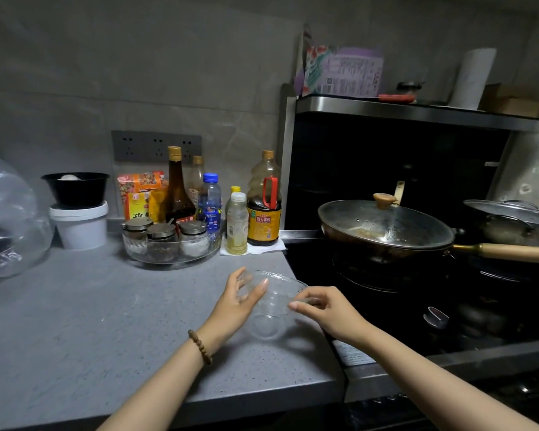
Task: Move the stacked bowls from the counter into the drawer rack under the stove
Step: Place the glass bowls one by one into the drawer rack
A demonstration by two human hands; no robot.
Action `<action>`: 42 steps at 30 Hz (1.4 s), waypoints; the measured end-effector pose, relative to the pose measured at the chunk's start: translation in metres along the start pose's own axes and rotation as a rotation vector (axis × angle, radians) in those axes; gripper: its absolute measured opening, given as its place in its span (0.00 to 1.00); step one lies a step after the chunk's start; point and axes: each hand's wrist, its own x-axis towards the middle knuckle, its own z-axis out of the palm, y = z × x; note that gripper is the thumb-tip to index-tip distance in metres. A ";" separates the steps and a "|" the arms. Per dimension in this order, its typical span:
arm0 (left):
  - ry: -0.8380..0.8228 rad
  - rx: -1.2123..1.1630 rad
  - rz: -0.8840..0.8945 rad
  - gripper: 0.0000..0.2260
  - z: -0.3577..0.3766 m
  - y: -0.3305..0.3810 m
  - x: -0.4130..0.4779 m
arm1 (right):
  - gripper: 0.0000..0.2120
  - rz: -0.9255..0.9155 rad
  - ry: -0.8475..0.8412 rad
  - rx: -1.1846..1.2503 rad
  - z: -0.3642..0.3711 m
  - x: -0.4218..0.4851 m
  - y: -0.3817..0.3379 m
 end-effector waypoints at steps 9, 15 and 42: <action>-0.081 -0.155 0.143 0.46 0.095 0.032 0.000 | 0.11 0.146 0.072 0.185 -0.070 -0.052 -0.010; -0.226 -0.226 0.129 0.41 0.180 0.044 -0.007 | 0.12 0.216 0.118 0.092 -0.136 -0.114 0.008; -0.709 -0.152 -0.400 0.45 0.467 -0.092 -0.069 | 0.07 0.600 0.215 0.240 -0.252 -0.306 0.205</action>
